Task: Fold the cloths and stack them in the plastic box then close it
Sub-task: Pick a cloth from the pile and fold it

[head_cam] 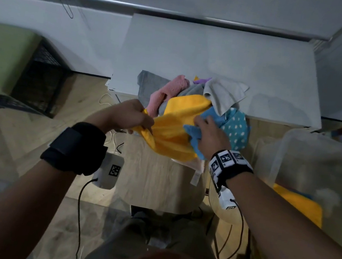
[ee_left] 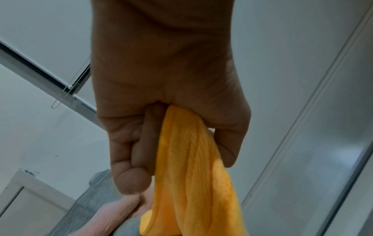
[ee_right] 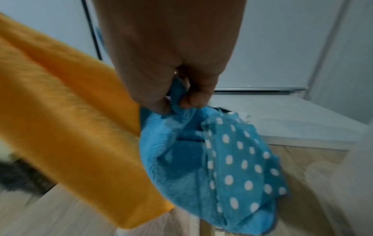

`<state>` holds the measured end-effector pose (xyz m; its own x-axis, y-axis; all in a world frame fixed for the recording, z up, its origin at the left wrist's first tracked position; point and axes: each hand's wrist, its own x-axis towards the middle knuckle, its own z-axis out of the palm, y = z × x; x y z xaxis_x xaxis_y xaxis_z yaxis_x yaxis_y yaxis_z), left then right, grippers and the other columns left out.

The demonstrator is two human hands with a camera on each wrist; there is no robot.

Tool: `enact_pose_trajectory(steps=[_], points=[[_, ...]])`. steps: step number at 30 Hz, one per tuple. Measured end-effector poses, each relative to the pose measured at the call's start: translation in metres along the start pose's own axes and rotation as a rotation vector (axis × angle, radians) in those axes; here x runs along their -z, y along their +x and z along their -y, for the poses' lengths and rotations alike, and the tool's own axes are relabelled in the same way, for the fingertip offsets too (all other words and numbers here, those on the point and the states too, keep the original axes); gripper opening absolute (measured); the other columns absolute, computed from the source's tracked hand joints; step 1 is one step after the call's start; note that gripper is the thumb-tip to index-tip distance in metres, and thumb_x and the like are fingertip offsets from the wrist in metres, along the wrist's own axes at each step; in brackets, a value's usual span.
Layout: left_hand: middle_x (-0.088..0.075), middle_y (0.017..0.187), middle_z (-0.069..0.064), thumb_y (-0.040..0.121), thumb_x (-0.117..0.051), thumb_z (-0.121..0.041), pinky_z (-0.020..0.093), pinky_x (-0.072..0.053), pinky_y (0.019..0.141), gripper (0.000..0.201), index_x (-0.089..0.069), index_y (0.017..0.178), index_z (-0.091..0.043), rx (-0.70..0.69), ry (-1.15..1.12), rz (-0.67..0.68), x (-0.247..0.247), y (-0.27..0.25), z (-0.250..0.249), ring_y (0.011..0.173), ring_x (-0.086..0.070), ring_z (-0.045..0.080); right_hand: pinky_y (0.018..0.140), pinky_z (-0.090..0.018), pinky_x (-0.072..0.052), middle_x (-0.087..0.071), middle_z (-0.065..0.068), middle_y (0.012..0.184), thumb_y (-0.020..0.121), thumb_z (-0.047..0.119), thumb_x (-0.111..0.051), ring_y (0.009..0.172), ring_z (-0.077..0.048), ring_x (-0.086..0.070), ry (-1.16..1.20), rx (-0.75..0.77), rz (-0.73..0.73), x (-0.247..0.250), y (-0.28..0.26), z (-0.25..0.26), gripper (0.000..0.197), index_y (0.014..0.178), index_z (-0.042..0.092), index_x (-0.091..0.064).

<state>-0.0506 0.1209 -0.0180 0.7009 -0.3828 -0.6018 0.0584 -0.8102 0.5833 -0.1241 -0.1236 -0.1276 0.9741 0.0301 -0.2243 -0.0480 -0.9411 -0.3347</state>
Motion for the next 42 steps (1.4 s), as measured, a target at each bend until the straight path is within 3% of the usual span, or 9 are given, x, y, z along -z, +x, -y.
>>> enact_pose_trajectory(steps=[5,9,16,22,26,28,33,36,42], points=[[-0.056,0.047,0.001,0.067,-0.057,-0.011,0.015,-0.041,0.046,0.024,-0.062,0.044,-0.017,-0.121,-0.174,-0.018,0.031,-0.030,-0.019,0.044,-0.053,0.007,0.084,-0.043,-0.045,-0.045,-0.023,0.128,0.084,0.005,-0.057,0.108,-0.042,-0.054,0.197,-0.486,-0.372,0.041,0.010,-0.042,0.046,0.129,0.006,-0.046],[-0.047,0.044,-0.001,0.068,-0.043,-0.004,0.015,-0.034,0.039,0.031,-0.057,0.041,-0.013,-0.215,-0.531,0.001,0.044,-0.045,-0.037,0.040,-0.042,0.007,0.087,-0.036,-0.045,-0.036,-0.020,0.137,0.081,0.001,-0.058,0.108,-0.039,-0.054,0.440,-0.509,-0.596,0.069,0.024,-0.053,0.059,0.136,0.010,-0.039],[-0.058,0.071,0.011,0.091,-0.037,-0.005,0.028,-0.055,0.063,0.029,-0.060,0.073,-0.001,-0.270,-0.706,-0.152,0.042,-0.041,-0.066,0.066,-0.061,0.017,0.101,-0.038,-0.044,-0.035,-0.012,0.135,0.063,0.013,-0.074,0.121,-0.035,-0.046,0.273,-0.126,-0.127,0.039,0.018,0.005,0.078,0.134,0.017,-0.041],[-0.045,0.054,0.006,0.078,-0.034,-0.008,0.023,-0.039,0.052,0.018,-0.049,0.067,-0.005,-0.361,-1.077,-0.062,0.038,-0.053,-0.078,0.051,-0.046,0.018,0.116,-0.028,-0.015,-0.005,0.004,0.160,0.057,0.044,-0.092,0.141,-0.011,-0.015,0.374,0.034,0.280,0.015,0.001,0.063,0.141,0.155,0.018,0.008],[-0.044,0.046,0.002,0.061,-0.053,-0.024,0.022,-0.029,0.052,0.015,-0.050,0.066,-0.011,-0.549,-1.305,-0.023,0.060,-0.070,-0.082,0.044,-0.044,0.020,0.103,-0.031,-0.041,-0.053,-0.004,0.138,0.070,0.047,-0.084,0.123,-0.015,-0.049,0.403,0.106,0.290,0.036,0.003,0.084,0.083,0.138,0.019,-0.046],[-0.047,0.047,-0.003,0.064,-0.067,-0.032,0.017,-0.037,0.050,0.029,-0.047,0.073,-0.013,-0.638,-1.251,-0.092,0.074,-0.075,-0.080,0.041,-0.046,0.015,0.090,-0.035,-0.049,-0.068,-0.007,0.114,0.080,0.034,-0.079,0.105,-0.021,-0.062,0.395,0.054,0.415,0.045,0.011,0.085,0.043,0.114,0.014,-0.064],[-0.058,0.063,0.002,0.075,-0.044,-0.011,0.026,-0.048,0.057,0.013,-0.057,0.077,-0.008,-0.624,-1.142,-0.054,0.086,-0.089,-0.095,0.057,-0.056,0.016,0.095,-0.044,-0.050,-0.065,-0.015,0.110,0.081,0.005,-0.069,0.100,-0.028,-0.061,0.387,0.023,0.576,0.043,0.015,0.081,0.031,0.111,0.005,-0.060],[-0.071,0.087,0.012,0.083,-0.055,-0.014,0.034,-0.058,0.069,0.018,-0.071,0.090,-0.014,-0.485,-0.632,-0.215,0.076,-0.077,-0.085,0.075,-0.068,0.025,0.087,-0.032,-0.047,-0.064,-0.007,0.098,0.090,0.005,-0.058,0.096,-0.026,-0.059,0.374,-0.011,0.283,0.040,0.013,0.076,0.016,0.105,0.012,-0.061],[-0.072,0.082,0.020,0.090,-0.063,-0.020,0.044,-0.058,0.067,0.025,-0.072,0.094,0.002,-0.338,-0.093,-0.253,0.033,-0.043,-0.039,0.074,-0.070,0.032,0.082,-0.037,-0.051,-0.069,0.002,0.099,0.082,0.050,-0.055,0.100,-0.022,-0.064,1.287,-0.047,-0.073,0.058,-0.006,0.098,0.031,0.104,0.029,-0.065]])
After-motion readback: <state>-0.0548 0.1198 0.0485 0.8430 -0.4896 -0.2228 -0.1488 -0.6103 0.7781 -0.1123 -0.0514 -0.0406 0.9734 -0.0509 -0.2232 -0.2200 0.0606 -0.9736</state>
